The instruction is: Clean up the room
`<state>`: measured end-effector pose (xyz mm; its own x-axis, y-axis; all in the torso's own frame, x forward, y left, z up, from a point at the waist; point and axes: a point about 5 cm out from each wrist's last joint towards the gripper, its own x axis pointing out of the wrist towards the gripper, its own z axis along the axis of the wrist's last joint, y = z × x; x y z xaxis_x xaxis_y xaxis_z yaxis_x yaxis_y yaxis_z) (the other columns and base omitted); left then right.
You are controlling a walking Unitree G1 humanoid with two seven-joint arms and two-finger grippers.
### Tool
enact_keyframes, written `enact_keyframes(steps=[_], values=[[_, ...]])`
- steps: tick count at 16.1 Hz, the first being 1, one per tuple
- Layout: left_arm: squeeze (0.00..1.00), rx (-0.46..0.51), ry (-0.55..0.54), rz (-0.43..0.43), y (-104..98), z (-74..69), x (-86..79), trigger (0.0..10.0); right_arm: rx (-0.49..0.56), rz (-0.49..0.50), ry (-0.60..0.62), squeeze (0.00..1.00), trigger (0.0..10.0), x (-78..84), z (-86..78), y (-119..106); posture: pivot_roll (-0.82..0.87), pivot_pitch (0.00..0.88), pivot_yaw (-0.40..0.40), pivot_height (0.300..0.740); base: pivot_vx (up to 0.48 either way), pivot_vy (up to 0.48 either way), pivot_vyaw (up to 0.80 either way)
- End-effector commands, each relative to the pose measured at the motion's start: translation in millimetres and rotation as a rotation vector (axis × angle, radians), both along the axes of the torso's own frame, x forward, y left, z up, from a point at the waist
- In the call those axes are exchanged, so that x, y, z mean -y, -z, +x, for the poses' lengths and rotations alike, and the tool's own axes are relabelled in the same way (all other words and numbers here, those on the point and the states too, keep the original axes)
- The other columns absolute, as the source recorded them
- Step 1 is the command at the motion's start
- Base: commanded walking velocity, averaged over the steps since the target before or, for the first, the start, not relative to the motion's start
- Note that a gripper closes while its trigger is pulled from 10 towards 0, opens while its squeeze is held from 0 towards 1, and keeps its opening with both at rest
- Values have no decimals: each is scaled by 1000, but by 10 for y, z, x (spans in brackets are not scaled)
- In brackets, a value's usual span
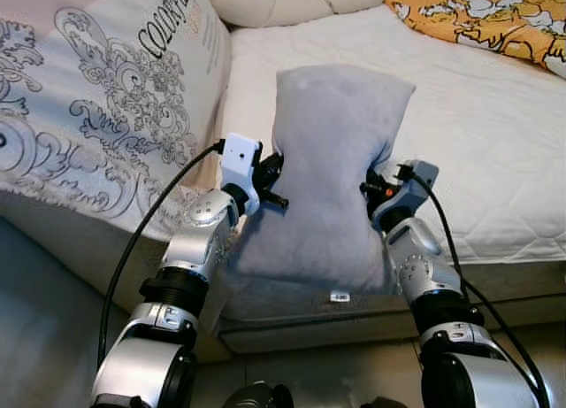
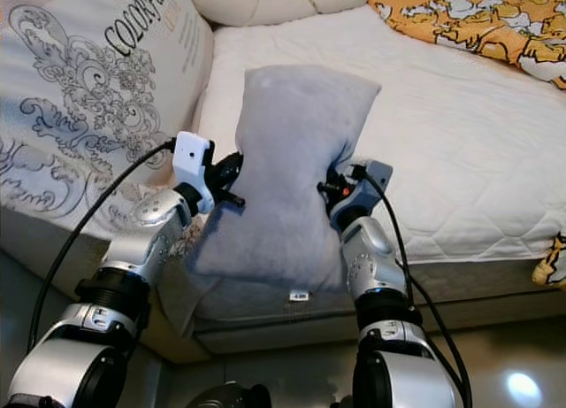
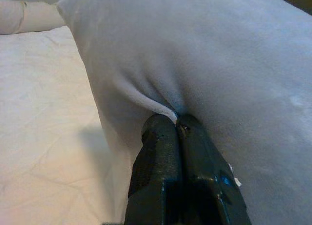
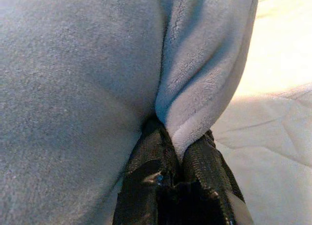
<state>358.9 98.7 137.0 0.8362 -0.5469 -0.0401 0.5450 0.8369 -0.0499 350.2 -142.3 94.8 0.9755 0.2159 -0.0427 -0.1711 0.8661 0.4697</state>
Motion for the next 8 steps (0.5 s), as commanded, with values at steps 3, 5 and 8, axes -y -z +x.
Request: enact_keyframes(steps=[3,5,8], values=[[0,27,-8,9,-69,40,-19,10000,56,-22,-55,0,10000,-143,60,-129,8,0,132,740,258,0,0],[0,28,-11,7,-71,41,-30,10000,63,-31,-65,0,10000,-161,62,-135,10,0,131,740,270,0,0],[0,30,-16,10,-73,46,-36,10000,61,-32,-70,0,10000,-182,68,-135,11,0,131,740,277,0,575]])
